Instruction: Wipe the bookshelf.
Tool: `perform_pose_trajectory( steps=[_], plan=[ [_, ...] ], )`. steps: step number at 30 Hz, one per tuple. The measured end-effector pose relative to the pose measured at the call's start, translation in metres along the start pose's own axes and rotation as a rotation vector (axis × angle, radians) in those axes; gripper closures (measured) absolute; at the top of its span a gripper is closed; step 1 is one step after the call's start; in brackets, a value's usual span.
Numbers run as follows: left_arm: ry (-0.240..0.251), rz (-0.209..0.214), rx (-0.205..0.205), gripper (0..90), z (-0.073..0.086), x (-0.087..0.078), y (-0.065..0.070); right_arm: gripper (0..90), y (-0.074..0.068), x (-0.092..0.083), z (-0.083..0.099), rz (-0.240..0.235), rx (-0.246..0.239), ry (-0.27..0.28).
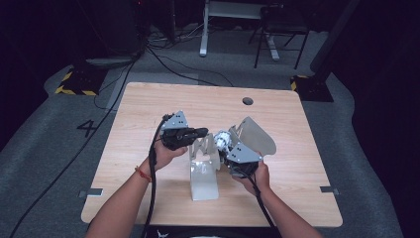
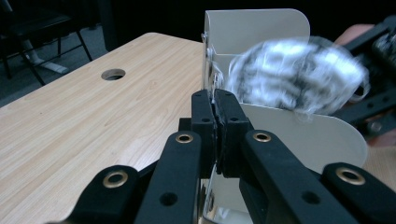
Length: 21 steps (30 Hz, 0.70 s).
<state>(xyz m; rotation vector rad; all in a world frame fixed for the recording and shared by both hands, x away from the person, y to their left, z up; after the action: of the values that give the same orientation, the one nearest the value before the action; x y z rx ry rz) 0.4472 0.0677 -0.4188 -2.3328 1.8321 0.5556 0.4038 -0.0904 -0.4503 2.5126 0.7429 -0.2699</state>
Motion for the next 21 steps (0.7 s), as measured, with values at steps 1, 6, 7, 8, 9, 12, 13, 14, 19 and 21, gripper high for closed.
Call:
perform_pose_trajectory(
  steps=[1, 6, 7, 8, 9, 12, 13, 14, 19, 21],
  plan=[
    [-0.001, -0.001, 0.0, 87.7, 0.0, 0.0, 0.0, 81.0, -0.008, 0.002, 0.011, -0.029, -0.02, -0.038],
    [-0.003, -0.001, 0.004, 87.7, 0.0, 0.0, 0.0, 81.0, -0.024, 0.002, 0.037, -0.098, -0.05, -0.093],
    [-0.002, -0.001, 0.003, 87.7, 0.0, 0.0, 0.0, 81.0, -0.027, 0.001, 0.042, -0.117, -0.049, -0.099],
    [-0.002, -0.001, 0.003, 87.7, 0.0, -0.001, 0.0, 81.0, -0.029, 0.001, 0.047, -0.129, -0.055, -0.112],
    [-0.003, -0.001, 0.003, 87.7, 0.0, 0.0, 0.0, 81.0, -0.033, 0.001, 0.054, -0.142, -0.058, -0.13],
    [-0.002, -0.001, 0.003, 87.7, 0.0, 0.0, 0.0, 81.0, -0.038, 0.0, 0.062, -0.154, -0.086, -0.15],
    [-0.002, -0.002, 0.002, 87.7, 0.0, -0.001, 0.0, 80.9, -0.038, 0.0, 0.062, -0.158, -0.08, -0.149],
    [-0.002, -0.002, 0.003, 87.7, 0.0, -0.001, 0.0, 80.9, -0.037, 0.0, 0.062, -0.157, -0.076, -0.15],
    [-0.001, 0.0, 0.003, 87.7, 0.0, -0.001, 0.0, 80.9, -0.021, -0.009, 0.038, -0.112, -0.048, -0.082],
    [0.0, 0.001, 0.001, 87.7, 0.0, 0.0, 0.0, 80.9, -0.01, -0.018, 0.022, -0.057, -0.061, -0.05]
  ],
)
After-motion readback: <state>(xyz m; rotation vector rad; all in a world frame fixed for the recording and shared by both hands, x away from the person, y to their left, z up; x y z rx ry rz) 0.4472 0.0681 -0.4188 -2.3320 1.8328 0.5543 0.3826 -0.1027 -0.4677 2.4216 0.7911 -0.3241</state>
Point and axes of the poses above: each handheld gripper's, and its own axes: x roughly forward along the jaws, z roughly out of its underside, y roughly to its right, the point moved 6 cm from there along x, roughly forward along the jaws, and after that the axes turned 12 degrees about z, right-handed, at the moved point
